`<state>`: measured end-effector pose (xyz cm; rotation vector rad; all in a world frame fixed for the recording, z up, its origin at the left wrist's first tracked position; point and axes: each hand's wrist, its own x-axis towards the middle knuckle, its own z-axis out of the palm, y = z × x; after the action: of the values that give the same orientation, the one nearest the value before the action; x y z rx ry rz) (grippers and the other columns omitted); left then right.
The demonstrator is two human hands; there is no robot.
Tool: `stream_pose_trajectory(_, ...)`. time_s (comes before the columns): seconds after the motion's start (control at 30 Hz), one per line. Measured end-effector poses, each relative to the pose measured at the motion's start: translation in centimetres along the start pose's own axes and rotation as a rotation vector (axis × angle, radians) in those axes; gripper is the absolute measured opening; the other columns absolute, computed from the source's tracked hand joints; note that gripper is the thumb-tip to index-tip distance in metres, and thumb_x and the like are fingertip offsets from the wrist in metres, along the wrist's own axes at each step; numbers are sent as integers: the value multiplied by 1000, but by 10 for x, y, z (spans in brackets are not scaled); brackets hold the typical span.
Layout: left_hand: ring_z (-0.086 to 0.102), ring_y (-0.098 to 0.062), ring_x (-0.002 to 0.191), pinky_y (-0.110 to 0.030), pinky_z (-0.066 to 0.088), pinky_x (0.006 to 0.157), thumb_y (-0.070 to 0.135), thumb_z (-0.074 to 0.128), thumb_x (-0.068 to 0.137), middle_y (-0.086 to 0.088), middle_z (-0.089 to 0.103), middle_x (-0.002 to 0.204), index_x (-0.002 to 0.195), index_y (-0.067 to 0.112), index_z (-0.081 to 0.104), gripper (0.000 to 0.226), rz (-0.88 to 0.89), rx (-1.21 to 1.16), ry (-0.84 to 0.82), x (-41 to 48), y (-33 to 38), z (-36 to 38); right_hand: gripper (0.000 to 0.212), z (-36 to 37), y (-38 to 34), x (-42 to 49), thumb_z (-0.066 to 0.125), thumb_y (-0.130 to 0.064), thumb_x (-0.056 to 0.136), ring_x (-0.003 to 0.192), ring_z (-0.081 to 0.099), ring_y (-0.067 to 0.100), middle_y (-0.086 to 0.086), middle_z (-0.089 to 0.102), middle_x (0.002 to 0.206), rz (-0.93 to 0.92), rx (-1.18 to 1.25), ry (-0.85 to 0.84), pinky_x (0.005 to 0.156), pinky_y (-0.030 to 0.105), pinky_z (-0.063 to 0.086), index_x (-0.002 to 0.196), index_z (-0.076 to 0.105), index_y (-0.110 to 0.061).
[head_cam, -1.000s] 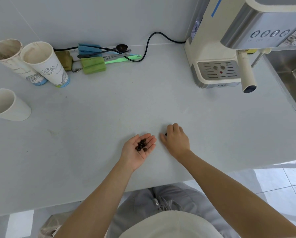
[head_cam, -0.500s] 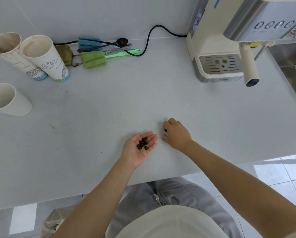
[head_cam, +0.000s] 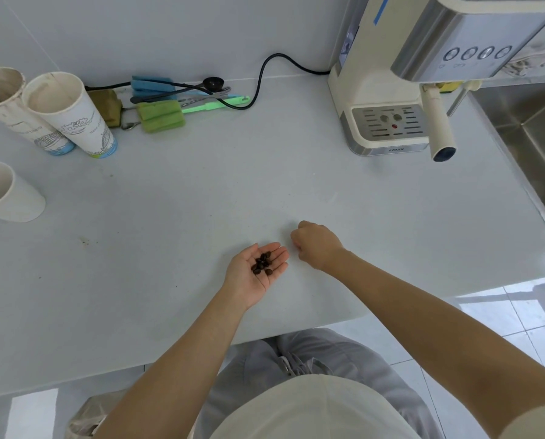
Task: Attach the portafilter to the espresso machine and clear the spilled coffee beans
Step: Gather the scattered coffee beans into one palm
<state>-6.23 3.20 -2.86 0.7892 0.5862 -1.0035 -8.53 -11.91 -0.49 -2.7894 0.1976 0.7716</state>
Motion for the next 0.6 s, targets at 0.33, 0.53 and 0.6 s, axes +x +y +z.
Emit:
stream_pose_trajectory(0.33,73,-22,66,-34,49,71,21,32,96,-14,75,69,84,-3,64,42,-7,12,9,2,-1,3,17,-9,2,6,48,7,79,78,44,23,9,43,88,61,-4,-6,64,28,37,90,57,-2)
stream_pose_trajectory(0.53,65,-25,82,-33,50,73,21,31,96,-14,74,67,85,-3,63,42,-8,22,27,5,1,8,18,-12,7,4,48,10,77,74,47,23,10,48,84,107,46,16,57,28,38,87,60,1)
stream_pose_trajectory(0.6,63,-25,85,-33,49,73,21,31,96,-15,74,67,85,-4,63,41,-12,12,30,6,1,9,20,-12,8,4,49,10,77,74,47,22,10,49,84,121,76,35,61,28,39,91,61,3)
